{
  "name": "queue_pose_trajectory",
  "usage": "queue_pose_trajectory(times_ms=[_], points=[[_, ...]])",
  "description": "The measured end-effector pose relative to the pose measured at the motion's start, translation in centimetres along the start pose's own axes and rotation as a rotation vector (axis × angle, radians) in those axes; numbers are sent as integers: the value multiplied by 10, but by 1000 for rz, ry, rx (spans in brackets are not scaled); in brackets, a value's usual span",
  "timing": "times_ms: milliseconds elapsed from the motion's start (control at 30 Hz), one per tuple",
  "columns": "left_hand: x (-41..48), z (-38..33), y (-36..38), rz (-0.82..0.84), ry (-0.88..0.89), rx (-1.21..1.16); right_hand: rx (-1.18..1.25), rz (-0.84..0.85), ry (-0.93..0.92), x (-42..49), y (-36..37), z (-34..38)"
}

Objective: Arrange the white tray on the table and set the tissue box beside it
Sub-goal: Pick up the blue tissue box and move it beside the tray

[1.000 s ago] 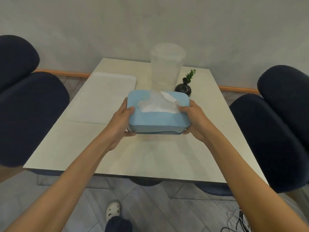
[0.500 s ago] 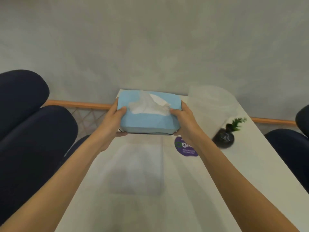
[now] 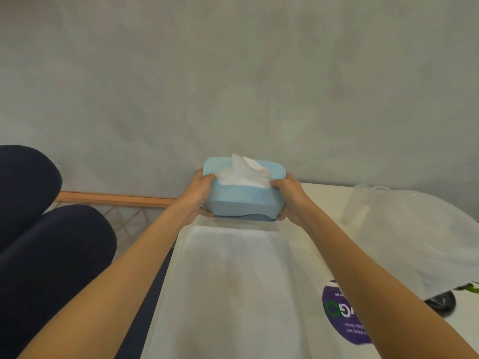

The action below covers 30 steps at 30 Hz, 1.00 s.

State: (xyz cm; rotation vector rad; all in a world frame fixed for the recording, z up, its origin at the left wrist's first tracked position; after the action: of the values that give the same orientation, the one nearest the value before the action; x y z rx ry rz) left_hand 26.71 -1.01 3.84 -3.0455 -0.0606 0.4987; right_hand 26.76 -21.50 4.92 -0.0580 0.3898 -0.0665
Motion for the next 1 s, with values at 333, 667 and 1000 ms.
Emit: queue_pose_trajectory(times_ms=[333, 667, 1000], points=[[69, 35, 1, 13, -213, -68, -56, -33, 138, 71, 10, -30], [88, 40, -8, 17, -242, -68, -132, -66, 158, 96, 18, -36], [100, 40, -10, -27, -195, -52, -153, -90, 135, 105, 29, -30]])
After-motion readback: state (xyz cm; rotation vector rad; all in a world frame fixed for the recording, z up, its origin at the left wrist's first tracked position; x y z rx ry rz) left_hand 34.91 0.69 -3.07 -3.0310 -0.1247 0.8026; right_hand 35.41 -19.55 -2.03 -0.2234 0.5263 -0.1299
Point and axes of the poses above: each hand's wrist, its own x-axis towards the middle knuckle, its own y-axis out of the palm, z = x × y, the point moved 6 cm from there along x, towards the middle knuckle, and after that the axes turned 2 degrees about z, right-handed, at the moved point
